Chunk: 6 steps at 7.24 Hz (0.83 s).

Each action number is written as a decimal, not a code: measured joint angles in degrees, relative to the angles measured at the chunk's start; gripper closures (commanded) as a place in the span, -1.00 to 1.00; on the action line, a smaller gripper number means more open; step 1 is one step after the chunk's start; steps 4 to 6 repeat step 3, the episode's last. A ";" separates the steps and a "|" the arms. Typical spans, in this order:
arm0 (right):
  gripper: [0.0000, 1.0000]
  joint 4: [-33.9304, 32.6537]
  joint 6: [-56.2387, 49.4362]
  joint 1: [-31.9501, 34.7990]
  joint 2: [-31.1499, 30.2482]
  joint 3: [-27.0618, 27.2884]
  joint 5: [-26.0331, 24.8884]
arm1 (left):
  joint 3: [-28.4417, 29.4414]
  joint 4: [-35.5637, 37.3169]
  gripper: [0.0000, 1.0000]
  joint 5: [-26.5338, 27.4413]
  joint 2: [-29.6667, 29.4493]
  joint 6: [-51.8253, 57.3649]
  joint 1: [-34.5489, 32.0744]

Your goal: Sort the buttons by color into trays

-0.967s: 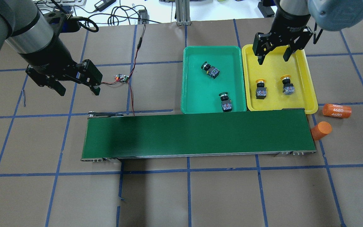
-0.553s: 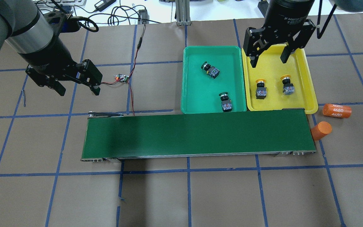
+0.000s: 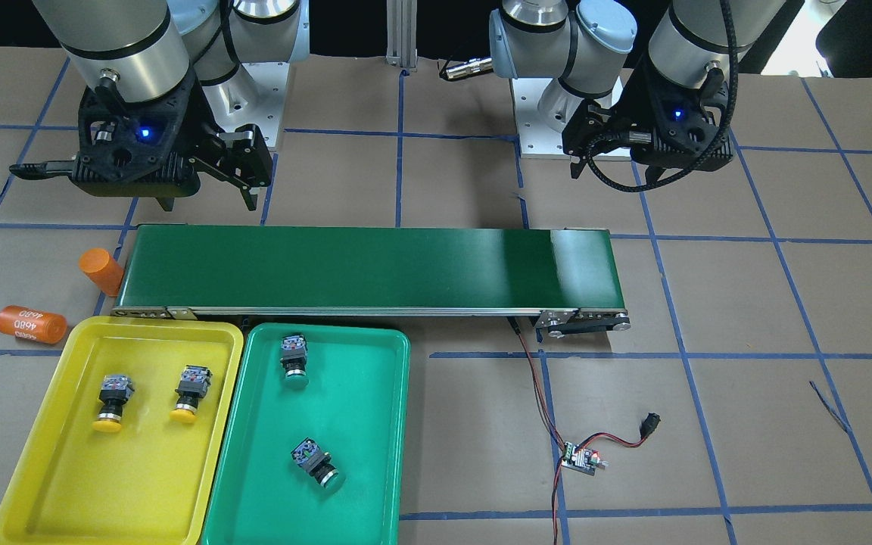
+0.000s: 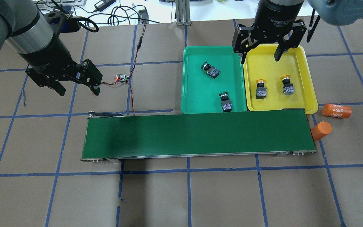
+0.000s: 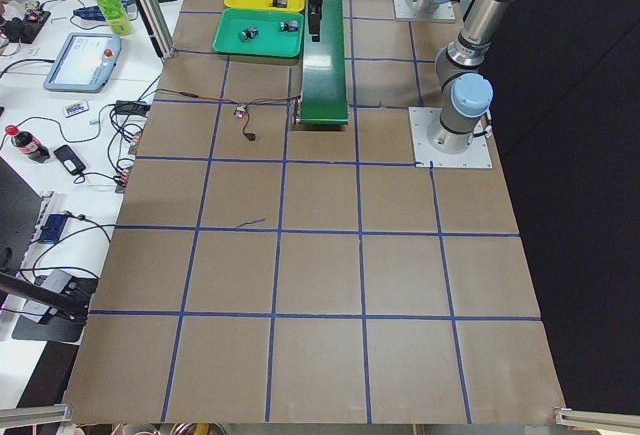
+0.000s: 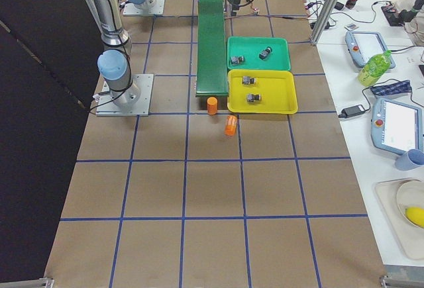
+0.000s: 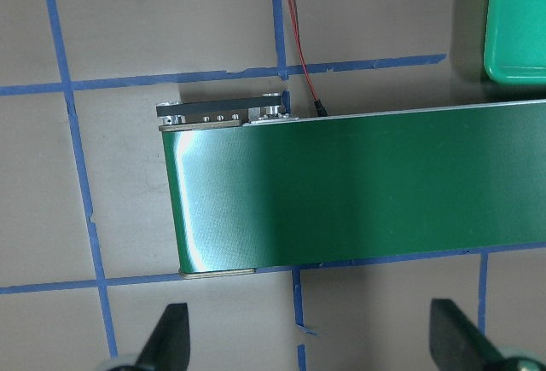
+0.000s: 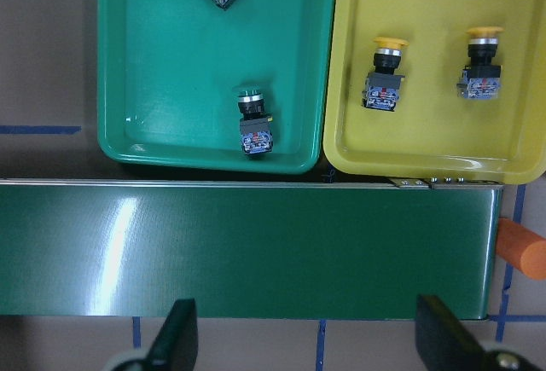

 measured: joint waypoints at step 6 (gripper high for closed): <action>-0.93 -0.80 0.15 0.03 -0.06 0.44 0.06 | 0.00 0.02 -1.00 0.00 -0.04 0.00 0.00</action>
